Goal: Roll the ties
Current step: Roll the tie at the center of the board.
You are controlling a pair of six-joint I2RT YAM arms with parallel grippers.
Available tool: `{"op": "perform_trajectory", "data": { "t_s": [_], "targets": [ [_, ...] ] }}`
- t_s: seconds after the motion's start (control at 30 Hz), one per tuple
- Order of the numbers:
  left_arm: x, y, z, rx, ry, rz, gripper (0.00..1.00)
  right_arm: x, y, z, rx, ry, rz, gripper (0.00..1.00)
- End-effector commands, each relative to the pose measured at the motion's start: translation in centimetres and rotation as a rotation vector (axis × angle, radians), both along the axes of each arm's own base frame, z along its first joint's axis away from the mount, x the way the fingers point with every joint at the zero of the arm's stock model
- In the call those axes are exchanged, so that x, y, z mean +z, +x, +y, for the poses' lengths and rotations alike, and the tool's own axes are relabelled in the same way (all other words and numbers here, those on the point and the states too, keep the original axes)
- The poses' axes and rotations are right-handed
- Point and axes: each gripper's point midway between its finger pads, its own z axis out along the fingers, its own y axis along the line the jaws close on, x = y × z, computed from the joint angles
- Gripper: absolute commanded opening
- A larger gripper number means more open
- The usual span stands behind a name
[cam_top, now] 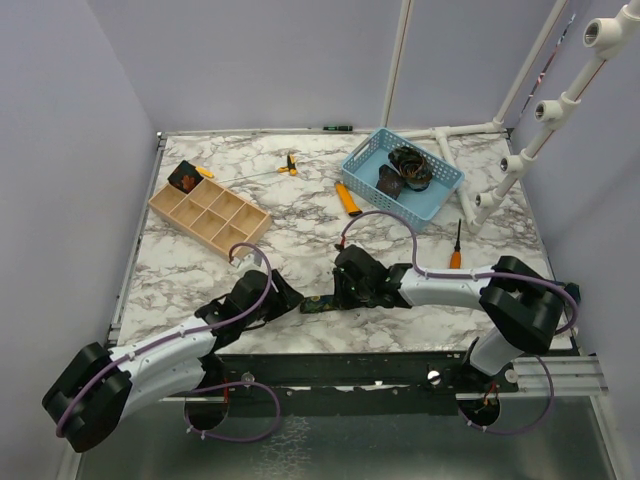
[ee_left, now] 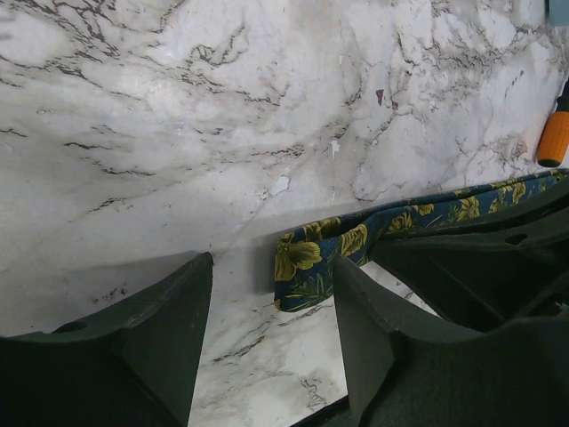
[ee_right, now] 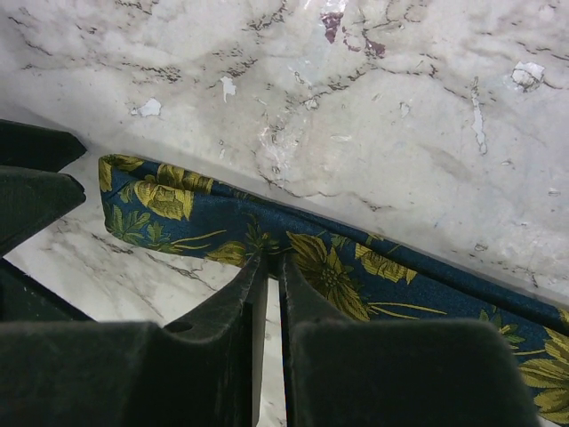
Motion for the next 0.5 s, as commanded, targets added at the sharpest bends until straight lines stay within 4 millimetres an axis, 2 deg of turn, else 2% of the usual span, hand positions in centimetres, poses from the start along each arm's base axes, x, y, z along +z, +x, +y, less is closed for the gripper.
{"op": "perform_trajectory", "data": {
  "t_s": [0.0, 0.17, 0.33, 0.47],
  "targets": [
    [0.2, 0.1, -0.6, -0.041, -0.009, -0.020, 0.58, -2.8, -0.7, -2.5, -0.040, -0.096, 0.029, 0.14],
    [-0.1, -0.1, -1.3, -0.086, -0.008, -0.016, 0.58, -3.7, -1.2, -3.2, -0.056, -0.107, 0.049, 0.14],
    [-1.0, -0.4, -1.8, -0.121, -0.006, 0.005, 0.49, -4.1, -1.6, -3.6, -0.064, -0.106, 0.057, 0.13],
    [-1.4, -0.9, -2.3, -0.143, -0.041, 0.026, 0.49, -4.3, -1.7, -3.6, -0.067, -0.102, 0.061, 0.13]
  ]
}}
